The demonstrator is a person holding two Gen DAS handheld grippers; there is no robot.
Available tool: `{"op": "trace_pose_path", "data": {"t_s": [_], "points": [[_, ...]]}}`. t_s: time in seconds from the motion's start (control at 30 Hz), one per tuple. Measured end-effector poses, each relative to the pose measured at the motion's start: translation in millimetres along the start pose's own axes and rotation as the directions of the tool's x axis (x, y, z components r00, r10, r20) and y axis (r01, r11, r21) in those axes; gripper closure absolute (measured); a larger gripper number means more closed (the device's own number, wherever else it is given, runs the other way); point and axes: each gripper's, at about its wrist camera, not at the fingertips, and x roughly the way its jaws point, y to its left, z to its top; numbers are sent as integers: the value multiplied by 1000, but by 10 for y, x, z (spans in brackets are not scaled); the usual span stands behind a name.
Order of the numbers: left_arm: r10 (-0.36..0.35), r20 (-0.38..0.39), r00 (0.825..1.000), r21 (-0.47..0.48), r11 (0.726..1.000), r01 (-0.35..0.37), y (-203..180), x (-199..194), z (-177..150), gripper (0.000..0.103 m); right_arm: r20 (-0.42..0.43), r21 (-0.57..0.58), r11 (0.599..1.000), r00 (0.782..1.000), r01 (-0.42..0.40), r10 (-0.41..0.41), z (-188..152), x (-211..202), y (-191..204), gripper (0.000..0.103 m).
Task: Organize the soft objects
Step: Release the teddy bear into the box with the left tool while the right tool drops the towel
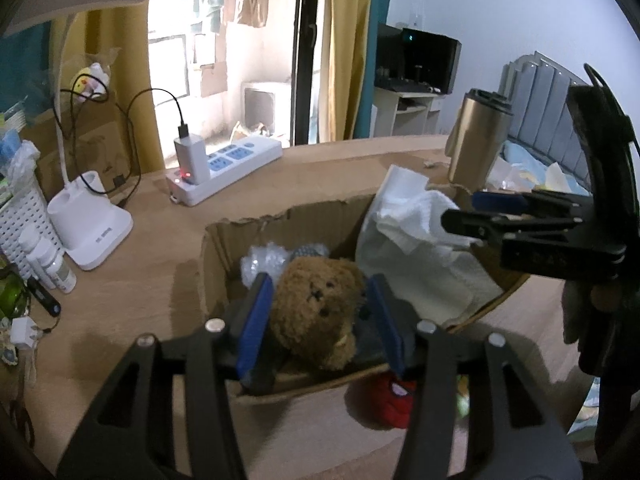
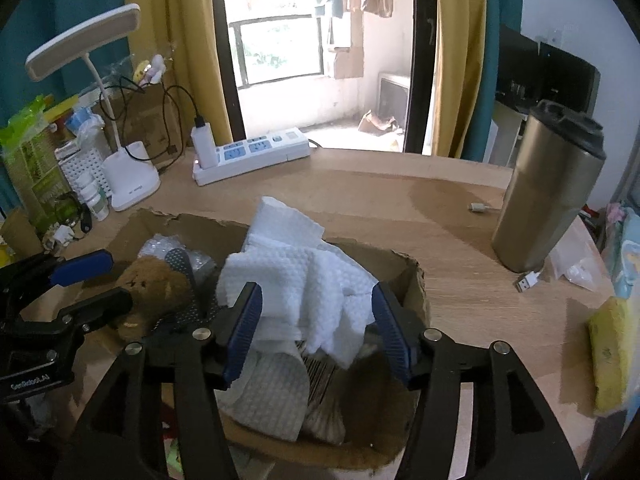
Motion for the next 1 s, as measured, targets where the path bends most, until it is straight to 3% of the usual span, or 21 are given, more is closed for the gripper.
{"op": "trace_pose_path", "data": {"t_s": [1.0], "points": [[-16,97,995,-51,998,21,29,-666,-193,49,92,-7,998,994,57,-56,-226,-776,226,41]]}}
